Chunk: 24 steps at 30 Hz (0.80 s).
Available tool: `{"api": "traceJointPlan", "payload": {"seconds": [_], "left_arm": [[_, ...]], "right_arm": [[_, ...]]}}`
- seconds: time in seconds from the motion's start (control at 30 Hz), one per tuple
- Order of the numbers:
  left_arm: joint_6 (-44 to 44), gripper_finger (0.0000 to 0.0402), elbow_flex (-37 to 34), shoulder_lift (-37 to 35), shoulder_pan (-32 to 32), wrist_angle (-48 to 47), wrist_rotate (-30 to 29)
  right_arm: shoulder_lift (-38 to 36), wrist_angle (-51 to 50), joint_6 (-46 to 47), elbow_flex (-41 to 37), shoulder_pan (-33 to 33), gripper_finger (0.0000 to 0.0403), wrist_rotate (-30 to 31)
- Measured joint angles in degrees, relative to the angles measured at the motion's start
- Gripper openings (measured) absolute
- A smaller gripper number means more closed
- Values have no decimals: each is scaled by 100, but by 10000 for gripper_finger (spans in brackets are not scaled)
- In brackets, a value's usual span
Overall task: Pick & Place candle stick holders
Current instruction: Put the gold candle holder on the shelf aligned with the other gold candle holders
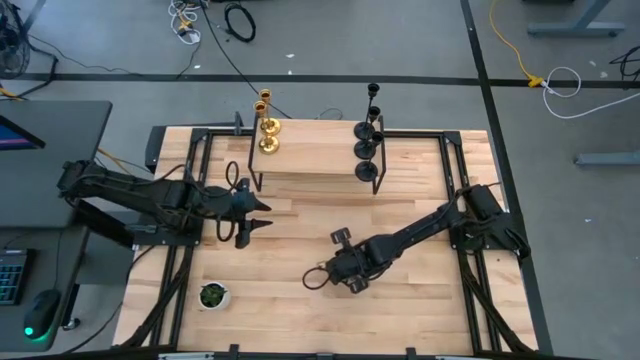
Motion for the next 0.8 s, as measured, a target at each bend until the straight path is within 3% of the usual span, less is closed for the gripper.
{"api": "traceJointPlan", "payload": {"seconds": [0.13,0.4,0.8], "left_arm": [[0,181,0,0,0,2,0],[0,181,0,0,0,6,0],[90,181,-2,0,-2,11,0]], "right_arm": [[-6,-2,48,479,-97,6,71],[-15,477,225,1240,-275,6,867],[-450,1630,29,1269,-703,4,938]]}}
